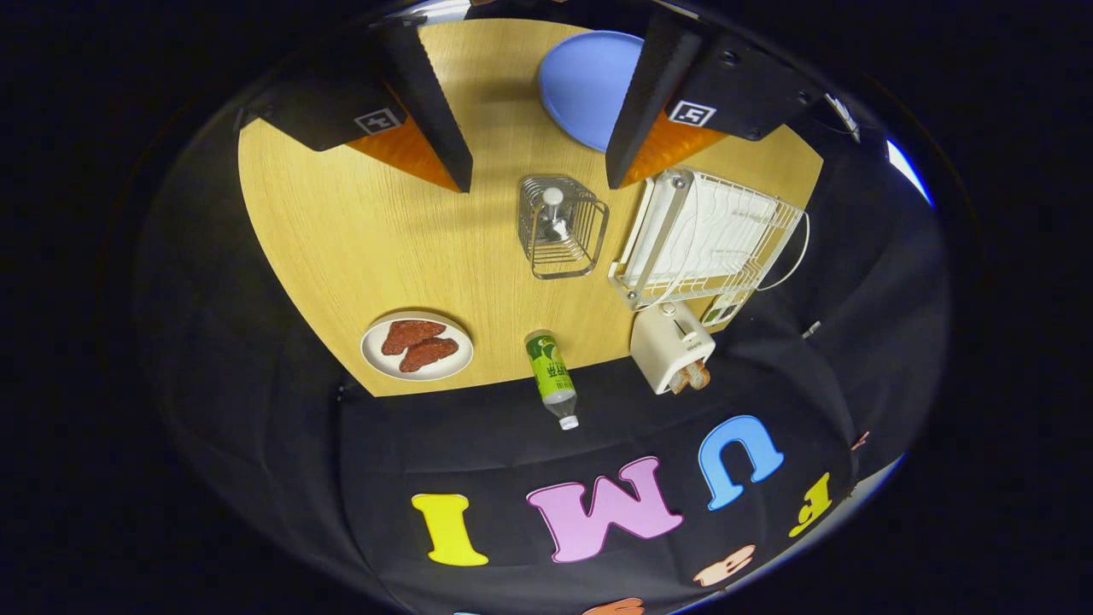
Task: Take the plate from the dish rack, then take the spoon from the basket and place it into the plate.
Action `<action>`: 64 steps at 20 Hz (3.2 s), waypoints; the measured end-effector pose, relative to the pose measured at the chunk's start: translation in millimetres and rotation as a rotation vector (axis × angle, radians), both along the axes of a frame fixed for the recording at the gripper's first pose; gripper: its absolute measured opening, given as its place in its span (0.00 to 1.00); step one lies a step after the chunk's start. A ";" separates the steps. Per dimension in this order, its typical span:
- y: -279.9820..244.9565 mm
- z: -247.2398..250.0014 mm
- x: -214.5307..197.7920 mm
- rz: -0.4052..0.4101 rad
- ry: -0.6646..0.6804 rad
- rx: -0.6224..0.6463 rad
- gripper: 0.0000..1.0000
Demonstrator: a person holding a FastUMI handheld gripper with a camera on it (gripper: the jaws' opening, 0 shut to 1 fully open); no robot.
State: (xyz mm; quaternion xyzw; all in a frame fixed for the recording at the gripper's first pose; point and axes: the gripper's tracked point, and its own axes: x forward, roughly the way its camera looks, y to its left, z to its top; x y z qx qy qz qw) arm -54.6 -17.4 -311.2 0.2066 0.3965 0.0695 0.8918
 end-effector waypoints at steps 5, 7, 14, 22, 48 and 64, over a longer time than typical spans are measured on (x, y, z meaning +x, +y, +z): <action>21.4 -23.5 22.5 0.107 0.031 0.006 0.78; 31.2 -30.4 28.2 0.149 0.032 -0.001 0.68; 34.6 -48.3 38.8 0.164 0.054 -0.066 0.17; 14.4 -4.1 40.7 0.069 0.001 -0.032 0.12; 105.1 7.0 -123.7 0.050 0.113 0.057 0.12; 128.7 -53.5 -130.5 0.047 0.235 0.069 0.16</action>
